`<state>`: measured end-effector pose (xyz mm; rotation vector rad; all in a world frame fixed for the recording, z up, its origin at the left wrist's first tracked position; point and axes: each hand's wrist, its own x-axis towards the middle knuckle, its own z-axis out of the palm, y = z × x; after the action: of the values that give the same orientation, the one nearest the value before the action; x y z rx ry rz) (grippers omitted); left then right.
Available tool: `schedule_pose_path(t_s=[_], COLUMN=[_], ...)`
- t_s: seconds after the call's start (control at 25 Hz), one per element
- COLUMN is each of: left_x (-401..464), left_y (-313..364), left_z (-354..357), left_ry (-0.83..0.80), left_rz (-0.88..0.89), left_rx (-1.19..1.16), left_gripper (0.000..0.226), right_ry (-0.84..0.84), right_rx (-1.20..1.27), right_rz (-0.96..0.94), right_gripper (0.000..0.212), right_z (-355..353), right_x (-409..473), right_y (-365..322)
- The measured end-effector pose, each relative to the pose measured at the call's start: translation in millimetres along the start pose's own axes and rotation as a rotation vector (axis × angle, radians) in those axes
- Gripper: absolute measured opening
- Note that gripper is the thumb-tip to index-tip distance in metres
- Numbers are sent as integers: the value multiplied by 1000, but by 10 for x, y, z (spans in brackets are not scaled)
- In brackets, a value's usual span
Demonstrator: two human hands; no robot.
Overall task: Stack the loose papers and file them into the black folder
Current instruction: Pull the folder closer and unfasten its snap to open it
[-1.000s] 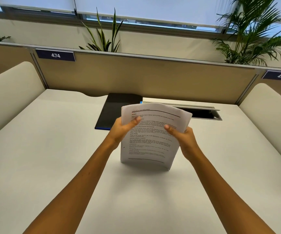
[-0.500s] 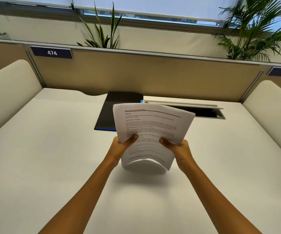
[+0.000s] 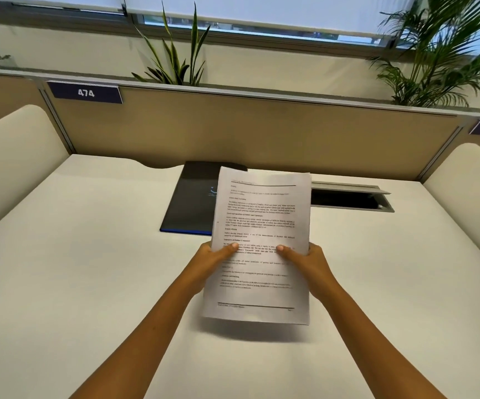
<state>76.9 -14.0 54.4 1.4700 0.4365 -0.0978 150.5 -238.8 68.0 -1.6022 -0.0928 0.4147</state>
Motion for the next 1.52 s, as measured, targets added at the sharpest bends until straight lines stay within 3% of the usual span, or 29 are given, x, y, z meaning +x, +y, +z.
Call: schedule_pose_path(t_s=[0.12,0.28,0.36,0.56,0.68,0.8,1.2,1.36,1.52], left_x=[199,538,744,1282,1607,1724,1115,646,153], left_y=[-84,-137,-119,-47,-119,-285,-487,-558,-628], left_z=[-10,-14,-51,-164,-213,-237,-207,-206,-168], left_ry=[73,308,373,580,497,438,333,308,283], left_rz=[-8,-32,37,424,291,159,162,181,167], left_rx=[-80,20,88,775,1161,1334,1416,1393,1424], left_gripper=[20,10,9,24,48,59,60,104,84], right_ry=[63,169,212,271,281,291,350,367,394], right_rx=[-30,-106,-126,-164,-176,-168,-44,-46,19], right_rz=[32,38,53,83,86,89,107,117,137], right_gripper=[35,31,30,35,37,38,29,36,33], right_z=[-41,-153,-241,-460,-538,-572,-682,-788,-886], right_x=[195,426,572,848,957,989,613,262,-62], right_y=[127,375,473,639,708,767,801,857,912])
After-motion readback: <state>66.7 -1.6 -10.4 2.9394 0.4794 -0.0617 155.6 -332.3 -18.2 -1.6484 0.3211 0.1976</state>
